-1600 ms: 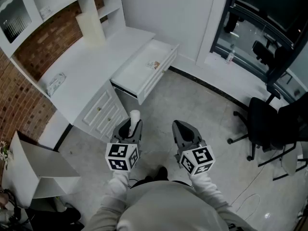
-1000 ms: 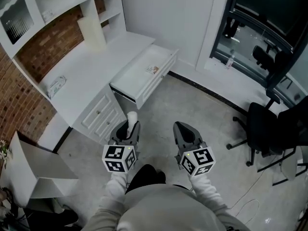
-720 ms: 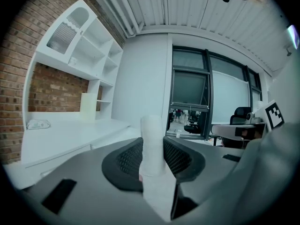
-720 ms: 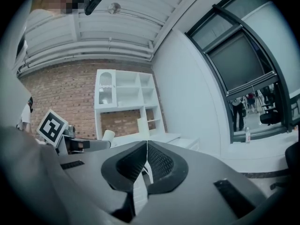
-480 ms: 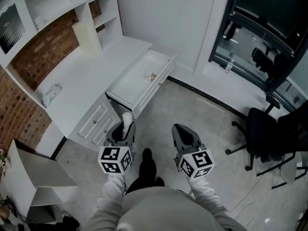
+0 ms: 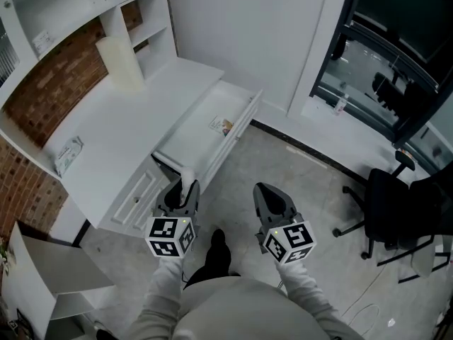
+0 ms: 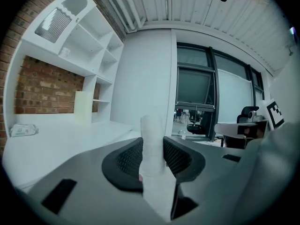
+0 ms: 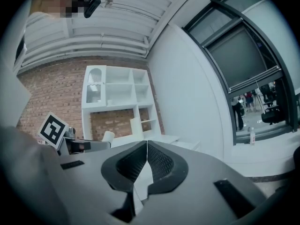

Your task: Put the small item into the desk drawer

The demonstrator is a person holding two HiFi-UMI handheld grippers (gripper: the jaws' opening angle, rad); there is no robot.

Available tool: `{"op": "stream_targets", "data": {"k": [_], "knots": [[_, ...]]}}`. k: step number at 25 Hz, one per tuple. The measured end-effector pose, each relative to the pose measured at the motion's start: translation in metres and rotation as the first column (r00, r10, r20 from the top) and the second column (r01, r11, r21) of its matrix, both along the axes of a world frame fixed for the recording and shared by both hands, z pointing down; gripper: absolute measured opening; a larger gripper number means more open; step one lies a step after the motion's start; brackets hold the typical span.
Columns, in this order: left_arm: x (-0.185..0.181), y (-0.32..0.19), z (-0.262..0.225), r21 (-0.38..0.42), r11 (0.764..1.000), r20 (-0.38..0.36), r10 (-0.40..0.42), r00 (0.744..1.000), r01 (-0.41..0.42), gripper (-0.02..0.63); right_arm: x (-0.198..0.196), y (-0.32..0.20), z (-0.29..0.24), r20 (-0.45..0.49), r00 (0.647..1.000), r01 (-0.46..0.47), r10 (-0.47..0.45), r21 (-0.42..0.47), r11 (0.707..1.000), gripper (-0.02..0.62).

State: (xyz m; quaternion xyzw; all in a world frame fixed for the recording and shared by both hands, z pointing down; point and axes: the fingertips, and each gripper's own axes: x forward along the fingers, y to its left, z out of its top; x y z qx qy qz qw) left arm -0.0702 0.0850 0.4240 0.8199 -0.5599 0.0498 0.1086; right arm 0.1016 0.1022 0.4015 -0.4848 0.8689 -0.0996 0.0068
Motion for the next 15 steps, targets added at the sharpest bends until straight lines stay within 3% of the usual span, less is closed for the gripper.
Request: {"op": "stream_targets", "data": {"k": [15], "knots": [[-0.039,-0.127,0.005,-0.02,0.999,-0.006,0.026,1.0,-0.026,0.141,-0.036,-0.124,-0.004,-0.003,0.999,-0.048,0.048,-0.003,0.999,0.028]]}}
